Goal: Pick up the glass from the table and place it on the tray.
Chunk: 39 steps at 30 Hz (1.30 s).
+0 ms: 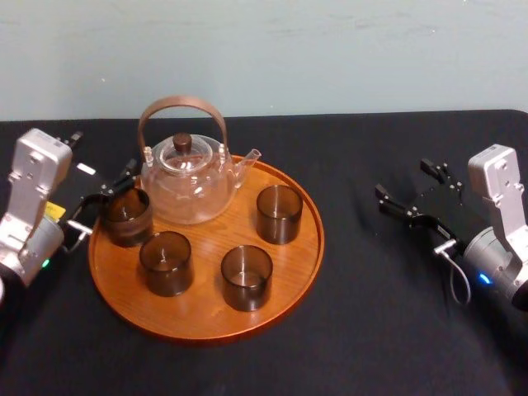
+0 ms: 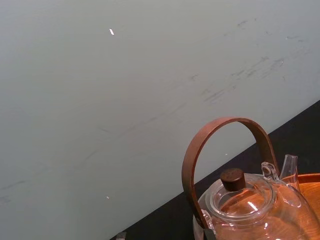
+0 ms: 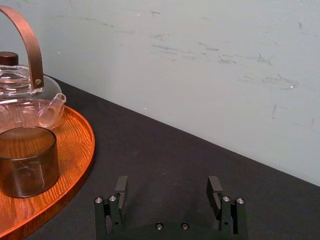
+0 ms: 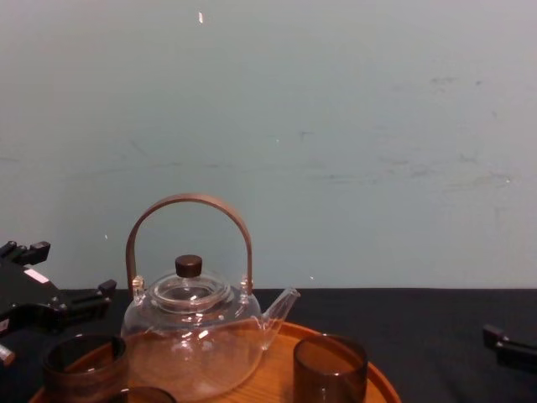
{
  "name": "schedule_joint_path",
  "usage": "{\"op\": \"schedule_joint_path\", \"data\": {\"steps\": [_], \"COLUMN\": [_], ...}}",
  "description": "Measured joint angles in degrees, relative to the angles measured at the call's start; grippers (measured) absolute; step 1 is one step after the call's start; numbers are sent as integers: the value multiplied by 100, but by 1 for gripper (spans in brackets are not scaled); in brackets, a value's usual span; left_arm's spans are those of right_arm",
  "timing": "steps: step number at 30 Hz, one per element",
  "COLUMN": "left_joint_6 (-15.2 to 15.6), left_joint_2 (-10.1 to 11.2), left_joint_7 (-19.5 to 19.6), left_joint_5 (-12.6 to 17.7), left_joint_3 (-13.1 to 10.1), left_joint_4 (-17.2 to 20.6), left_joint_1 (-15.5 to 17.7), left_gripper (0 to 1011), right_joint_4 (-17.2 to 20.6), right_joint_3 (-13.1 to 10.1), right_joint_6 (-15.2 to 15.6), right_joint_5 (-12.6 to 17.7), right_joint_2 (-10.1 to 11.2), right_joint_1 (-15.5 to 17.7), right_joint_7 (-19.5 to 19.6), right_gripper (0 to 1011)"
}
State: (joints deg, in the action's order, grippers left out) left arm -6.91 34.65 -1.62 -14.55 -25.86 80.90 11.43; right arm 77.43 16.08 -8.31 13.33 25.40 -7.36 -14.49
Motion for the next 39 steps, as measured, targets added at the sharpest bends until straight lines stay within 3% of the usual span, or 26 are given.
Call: {"op": "schedule_joint_path", "data": {"steps": [39], "left_joint_6": [0], "left_joint_2": [0], "left_joint_7": [0], "left_joint_5": [0], "left_joint_3": [0], "left_joint_4": [0], "left_joint_1": [0], "left_gripper": [1001], "right_joint_4": [0], "right_joint_3": [0], "right_joint_6": [-1], "right_joint_5": [0], "right_joint_2": [0], "right_joint_1": [0], "right_joint_7": [0], "right_gripper": [1002]}}
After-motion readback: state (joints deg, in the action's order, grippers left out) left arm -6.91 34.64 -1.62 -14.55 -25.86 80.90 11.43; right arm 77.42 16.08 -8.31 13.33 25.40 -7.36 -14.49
